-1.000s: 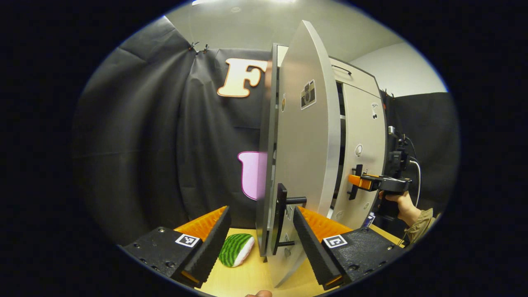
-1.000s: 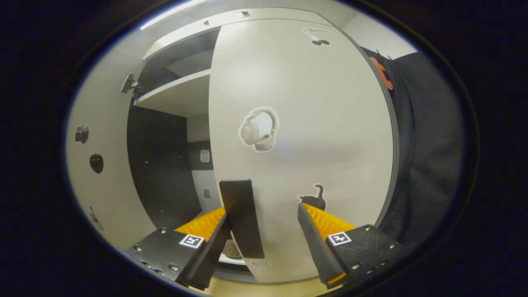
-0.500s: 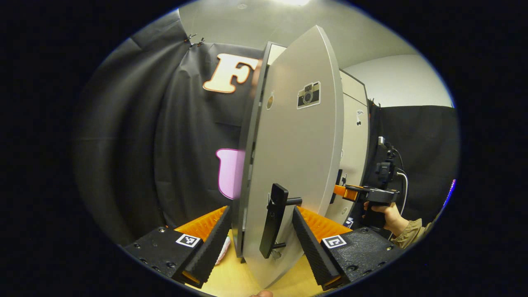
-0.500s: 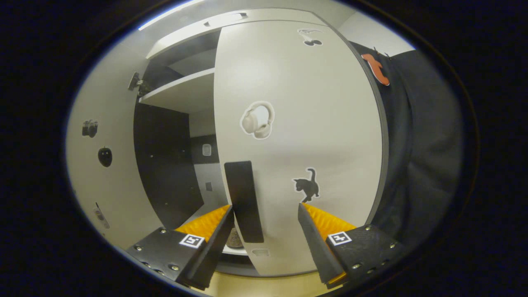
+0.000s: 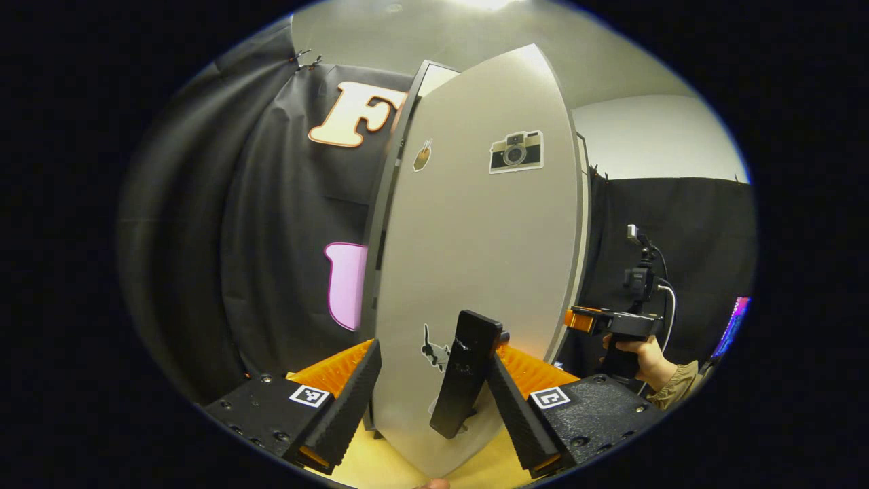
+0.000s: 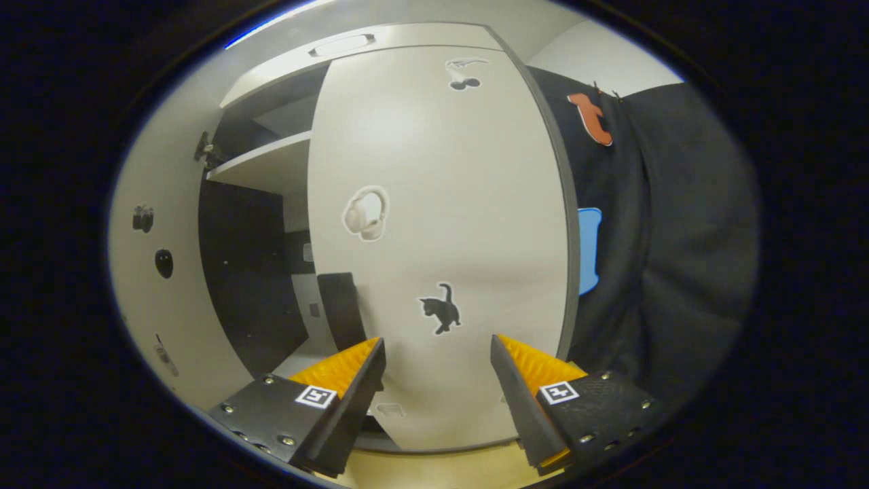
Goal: Grab one shoe with the right hand and put it into the shoe cabinet, grab the other shoe with the left hand and put it into the shoe cabinet; then close the right door with the right hand and the left door with the left hand.
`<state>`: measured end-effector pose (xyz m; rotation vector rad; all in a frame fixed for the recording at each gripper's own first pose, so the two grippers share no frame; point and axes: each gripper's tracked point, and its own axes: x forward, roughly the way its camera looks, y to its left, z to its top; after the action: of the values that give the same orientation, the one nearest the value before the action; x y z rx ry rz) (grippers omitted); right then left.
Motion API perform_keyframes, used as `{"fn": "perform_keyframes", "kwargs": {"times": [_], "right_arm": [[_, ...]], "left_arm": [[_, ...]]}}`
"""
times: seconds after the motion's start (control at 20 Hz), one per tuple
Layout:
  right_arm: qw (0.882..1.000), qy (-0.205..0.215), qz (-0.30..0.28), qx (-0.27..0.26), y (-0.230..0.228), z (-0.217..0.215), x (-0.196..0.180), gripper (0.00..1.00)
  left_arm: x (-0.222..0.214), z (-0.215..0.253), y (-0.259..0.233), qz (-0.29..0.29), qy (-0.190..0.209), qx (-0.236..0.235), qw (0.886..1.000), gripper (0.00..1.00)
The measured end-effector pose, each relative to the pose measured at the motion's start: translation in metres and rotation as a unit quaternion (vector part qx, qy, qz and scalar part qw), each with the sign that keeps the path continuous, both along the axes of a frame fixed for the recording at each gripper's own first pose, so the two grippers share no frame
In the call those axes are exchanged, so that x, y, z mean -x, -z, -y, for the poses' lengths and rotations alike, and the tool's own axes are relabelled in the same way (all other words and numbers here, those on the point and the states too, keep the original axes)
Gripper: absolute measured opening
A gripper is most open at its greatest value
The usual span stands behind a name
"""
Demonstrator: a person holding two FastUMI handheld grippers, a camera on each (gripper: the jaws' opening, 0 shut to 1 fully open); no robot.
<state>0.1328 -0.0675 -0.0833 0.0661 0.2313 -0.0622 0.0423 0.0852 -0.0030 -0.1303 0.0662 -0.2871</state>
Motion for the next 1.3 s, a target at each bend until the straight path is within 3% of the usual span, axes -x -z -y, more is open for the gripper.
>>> {"fn": "perform_keyframes", "kwargs": {"times": [0.05,0.35,0.65,0.8,1.25,1.3], "right_arm": [[1.0,0.004,-0.002,0.002,0.001,0.004,0.002,0.9],[1.0,0.023,-0.012,0.008,0.007,0.025,0.011,0.93],[0.999,0.028,-0.017,-0.001,0.015,0.034,0.013,0.9],[0.999,0.025,-0.02,-0.006,0.018,0.033,0.011,0.9],[0.999,0.037,-0.025,-0.003,0.021,0.06,0.016,0.93],[0.999,0.044,-0.026,-0.002,0.02,0.068,0.018,0.93]], "left_arm": [[-0.003,0.0,0.001,-0.002,0.003,0.001,1.0,0.92],[-0.012,0.017,-0.001,0.008,-0.011,-0.03,0.999,0.92],[-0.003,0.027,0.008,-0.012,-0.002,0.004,1.0,0.92],[-0.001,0.033,0.007,-0.007,0.001,-0.001,1.0,0.92],[-0.035,0.087,0.016,-0.004,0.054,0.005,0.999,0.92],[-0.04,0.092,0.016,-0.002,0.059,0.004,0.998,0.87]]}}
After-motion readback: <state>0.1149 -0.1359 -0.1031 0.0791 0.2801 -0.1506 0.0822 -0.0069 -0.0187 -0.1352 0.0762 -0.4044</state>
